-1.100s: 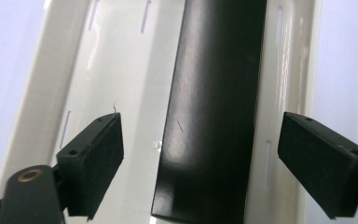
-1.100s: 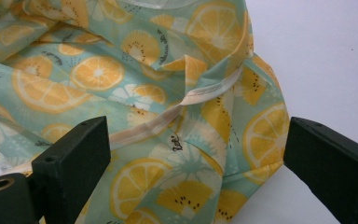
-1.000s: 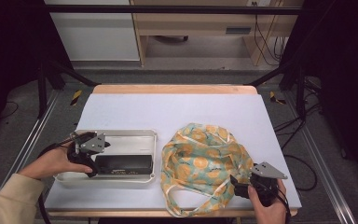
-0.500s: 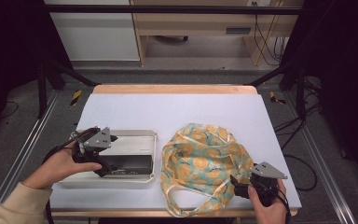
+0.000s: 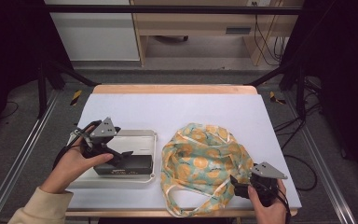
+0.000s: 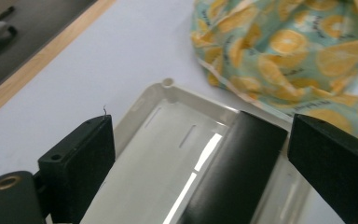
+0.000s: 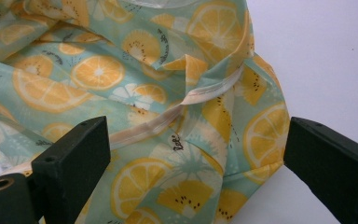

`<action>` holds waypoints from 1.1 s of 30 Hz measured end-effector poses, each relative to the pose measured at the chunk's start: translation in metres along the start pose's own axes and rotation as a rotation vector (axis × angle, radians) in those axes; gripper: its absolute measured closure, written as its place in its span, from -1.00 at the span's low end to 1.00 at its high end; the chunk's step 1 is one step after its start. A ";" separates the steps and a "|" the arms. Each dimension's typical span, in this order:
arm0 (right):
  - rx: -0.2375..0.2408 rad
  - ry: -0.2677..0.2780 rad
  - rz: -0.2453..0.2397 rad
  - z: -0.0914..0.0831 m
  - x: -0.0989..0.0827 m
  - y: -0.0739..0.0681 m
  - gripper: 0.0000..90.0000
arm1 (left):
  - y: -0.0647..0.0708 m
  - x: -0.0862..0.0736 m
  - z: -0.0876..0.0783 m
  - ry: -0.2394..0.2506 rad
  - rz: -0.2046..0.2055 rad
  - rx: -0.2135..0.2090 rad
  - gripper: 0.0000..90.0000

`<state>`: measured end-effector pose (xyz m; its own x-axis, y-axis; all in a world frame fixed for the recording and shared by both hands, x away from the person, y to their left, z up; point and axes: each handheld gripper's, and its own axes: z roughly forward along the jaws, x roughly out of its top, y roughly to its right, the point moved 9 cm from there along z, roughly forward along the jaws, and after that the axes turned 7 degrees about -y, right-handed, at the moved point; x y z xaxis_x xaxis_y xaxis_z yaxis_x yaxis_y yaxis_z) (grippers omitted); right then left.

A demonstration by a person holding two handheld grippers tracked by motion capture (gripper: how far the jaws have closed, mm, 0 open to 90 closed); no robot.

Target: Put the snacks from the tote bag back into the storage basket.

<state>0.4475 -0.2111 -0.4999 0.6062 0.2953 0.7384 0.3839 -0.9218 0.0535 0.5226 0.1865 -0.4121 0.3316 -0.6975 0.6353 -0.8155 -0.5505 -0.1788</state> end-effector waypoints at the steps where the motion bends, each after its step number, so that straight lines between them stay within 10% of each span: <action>1: 0.000 0.000 -0.001 0.000 0.000 0.000 -0.84 | -0.003 -0.001 0.001 0.003 -0.021 0.008 -0.83; 8: 0.001 0.002 -0.002 0.000 0.000 0.000 -0.83 | -0.027 -0.019 -0.001 0.059 -0.157 0.065 -0.81; 33: -0.002 -0.007 -0.026 0.001 0.000 -0.003 -0.85 | -0.069 -0.105 -0.017 0.020 -0.355 0.248 -0.79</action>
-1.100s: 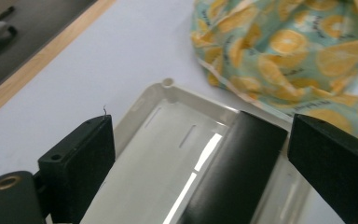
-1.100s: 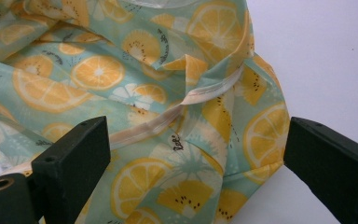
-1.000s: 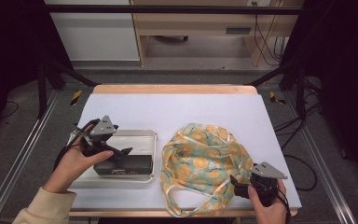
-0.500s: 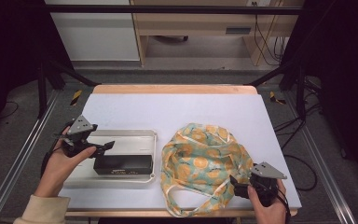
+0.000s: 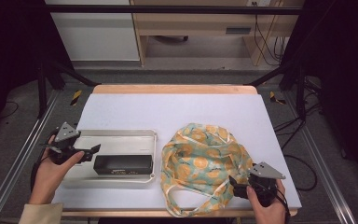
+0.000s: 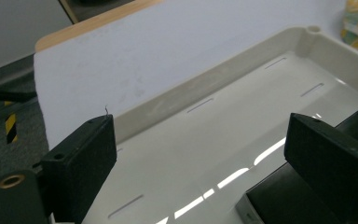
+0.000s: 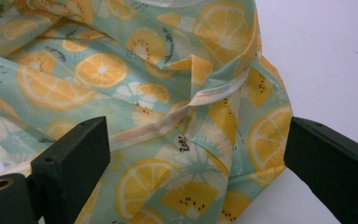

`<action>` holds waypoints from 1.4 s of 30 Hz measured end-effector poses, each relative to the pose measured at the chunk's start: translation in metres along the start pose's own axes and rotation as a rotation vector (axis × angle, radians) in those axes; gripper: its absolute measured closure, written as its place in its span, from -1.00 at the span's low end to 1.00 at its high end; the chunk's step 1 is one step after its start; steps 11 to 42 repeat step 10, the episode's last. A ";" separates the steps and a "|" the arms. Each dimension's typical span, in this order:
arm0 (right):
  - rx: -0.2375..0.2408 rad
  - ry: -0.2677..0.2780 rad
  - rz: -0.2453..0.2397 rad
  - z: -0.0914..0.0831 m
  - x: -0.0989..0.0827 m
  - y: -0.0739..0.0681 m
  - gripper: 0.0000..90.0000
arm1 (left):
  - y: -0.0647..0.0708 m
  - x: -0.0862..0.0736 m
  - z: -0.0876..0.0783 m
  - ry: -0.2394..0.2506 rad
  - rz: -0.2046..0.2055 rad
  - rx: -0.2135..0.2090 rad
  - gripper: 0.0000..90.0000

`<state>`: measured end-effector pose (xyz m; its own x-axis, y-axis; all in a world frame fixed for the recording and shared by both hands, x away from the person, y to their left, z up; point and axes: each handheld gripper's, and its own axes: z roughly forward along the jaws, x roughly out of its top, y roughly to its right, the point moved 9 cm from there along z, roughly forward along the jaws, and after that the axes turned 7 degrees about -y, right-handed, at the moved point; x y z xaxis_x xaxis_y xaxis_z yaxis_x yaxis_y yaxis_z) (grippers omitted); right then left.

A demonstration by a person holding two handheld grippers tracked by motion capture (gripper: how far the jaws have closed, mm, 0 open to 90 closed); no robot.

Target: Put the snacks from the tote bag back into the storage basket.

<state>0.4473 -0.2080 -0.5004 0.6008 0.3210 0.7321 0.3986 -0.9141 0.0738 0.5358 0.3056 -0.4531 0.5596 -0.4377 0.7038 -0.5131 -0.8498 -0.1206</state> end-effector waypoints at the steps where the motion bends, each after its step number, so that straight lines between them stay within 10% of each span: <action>1: 0.000 0.000 0.000 0.000 0.000 0.000 -0.85 | -0.002 -0.003 0.000 -0.006 -0.012 0.006 -0.79; 42: -0.001 -0.003 -0.003 0.000 0.000 -0.001 -0.85 | -0.008 -0.019 0.008 -0.038 -0.051 0.022 -0.73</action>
